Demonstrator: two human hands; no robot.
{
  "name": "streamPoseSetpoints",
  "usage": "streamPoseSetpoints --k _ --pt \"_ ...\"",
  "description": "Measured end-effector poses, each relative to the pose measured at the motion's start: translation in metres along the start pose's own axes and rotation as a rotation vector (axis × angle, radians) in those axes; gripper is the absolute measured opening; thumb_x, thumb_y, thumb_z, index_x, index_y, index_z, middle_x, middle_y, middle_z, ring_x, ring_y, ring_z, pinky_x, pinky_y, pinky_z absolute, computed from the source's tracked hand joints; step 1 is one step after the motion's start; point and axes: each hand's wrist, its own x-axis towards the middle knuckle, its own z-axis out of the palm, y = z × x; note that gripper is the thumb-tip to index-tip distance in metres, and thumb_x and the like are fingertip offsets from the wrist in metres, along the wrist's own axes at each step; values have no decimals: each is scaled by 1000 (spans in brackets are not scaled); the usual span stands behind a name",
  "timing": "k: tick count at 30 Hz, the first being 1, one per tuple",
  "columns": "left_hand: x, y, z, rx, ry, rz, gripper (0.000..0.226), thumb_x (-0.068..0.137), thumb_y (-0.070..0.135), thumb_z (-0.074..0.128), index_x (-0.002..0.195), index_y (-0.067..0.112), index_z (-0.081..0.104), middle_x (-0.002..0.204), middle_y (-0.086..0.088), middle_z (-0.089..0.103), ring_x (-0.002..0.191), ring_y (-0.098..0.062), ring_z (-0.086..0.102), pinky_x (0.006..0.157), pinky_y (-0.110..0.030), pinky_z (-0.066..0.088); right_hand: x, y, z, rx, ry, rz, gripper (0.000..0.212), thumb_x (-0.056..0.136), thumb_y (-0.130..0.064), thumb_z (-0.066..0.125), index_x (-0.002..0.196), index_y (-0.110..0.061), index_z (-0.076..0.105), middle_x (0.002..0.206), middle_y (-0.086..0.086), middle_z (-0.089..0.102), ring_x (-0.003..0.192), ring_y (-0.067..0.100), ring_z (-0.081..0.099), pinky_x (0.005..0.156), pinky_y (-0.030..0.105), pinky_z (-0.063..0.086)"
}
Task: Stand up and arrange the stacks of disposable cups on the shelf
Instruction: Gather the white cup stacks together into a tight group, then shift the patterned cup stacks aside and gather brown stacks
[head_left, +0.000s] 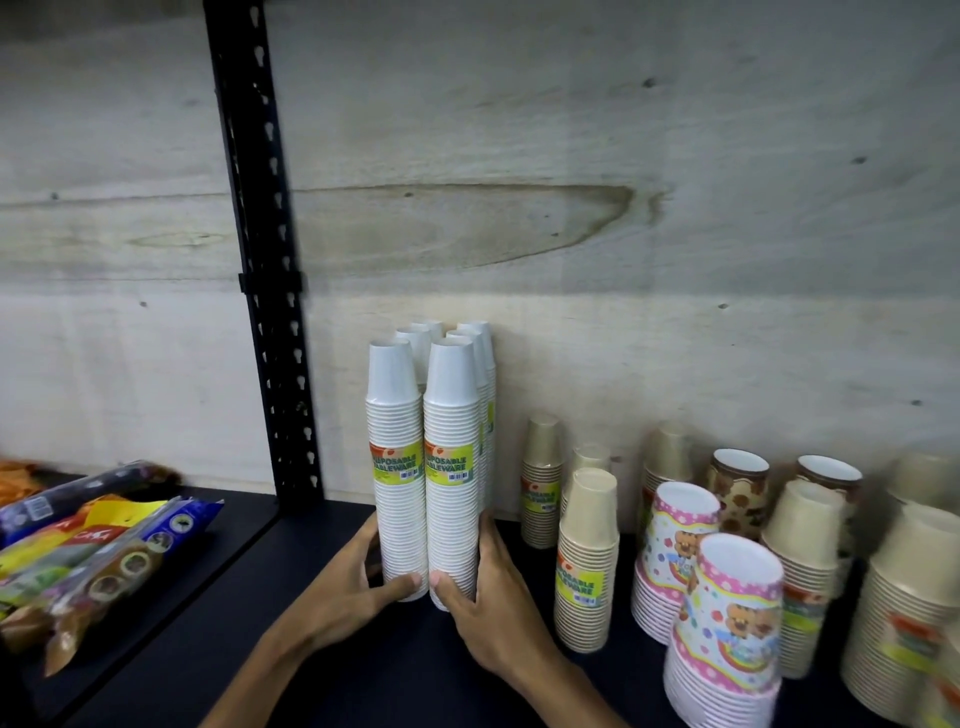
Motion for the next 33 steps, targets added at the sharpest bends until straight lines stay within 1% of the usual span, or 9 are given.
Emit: streamPoseSetpoints --k 5,10,13,16,20,22,25,28,33 --pt "-11 -1 -8 -20 72 -29 101 71 37 86 151 37 25 139 26 52 131 3 46 103 -23 44 -12 -5 -9 -13 6 7 96 89 -51 60 158 -26 -1 165 -10 11 150 5 16 122 28 21" --pt "-36 6 -7 40 253 -32 110 58 60 79 151 35 27 141 19 46 126 2 47 96 -26 47 -31 -16 -24 -41 44 -8 87 94 -46 58 158 -21 4 165 -6 14 150 9 17 117 23 18" --pt "-52 15 -3 43 296 -4 96 58 64 78 141 43 36 135 22 51 122 4 51 91 -25 51 -45 -23 -31 -39 55 -46 84 94 -48 58 158 -22 10 162 -5 20 148 10 22 119 27 24" --pt "-64 33 3 81 339 35 67 75 46 79 133 42 45 129 19 57 118 2 55 83 -18 51 -58 -30 -43 -8 81 -73 76 92 -50 60 153 -26 24 155 -5 33 141 9 34 114 36 38" --pt "-70 71 12 113 394 141 44 84 25 74 124 34 58 114 14 67 105 -3 62 83 -19 55 -70 -50 -74 -17 131 -146 51 92 -44 63 138 -27 49 128 -8 56 114 3 54 93 25 53" --pt "-68 95 17 116 394 201 36 86 20 73 118 32 62 108 14 68 97 -8 66 80 -17 55 -72 -64 -96 7 170 -180 41 91 -37 66 130 -24 57 113 -8 61 100 3 60 84 23 56" --pt "-55 134 29 160 355 253 27 87 21 72 112 32 66 102 8 71 89 -8 67 76 -22 55 -73 -78 -136 -11 218 -191 31 91 -31 68 120 -22 63 101 -5 67 89 8 65 82 29 57" --pt "-30 166 37 294 304 260 22 87 28 72 108 31 67 95 12 71 85 -2 66 74 -12 49 -67 -86 -176 -100 266 -191 24 90 -29 68 112 -20 67 94 -5 70 80 6 67 78 23 55" --pt "24 212 46 536 178 256 23 88 33 70 109 26 67 93 14 69 83 -1 65 70 -14 48 -39 -83 -232 -325 283 -111 28 90 -34 67 114 -19 67 99 -2 70 88 14 67 84 30 52"
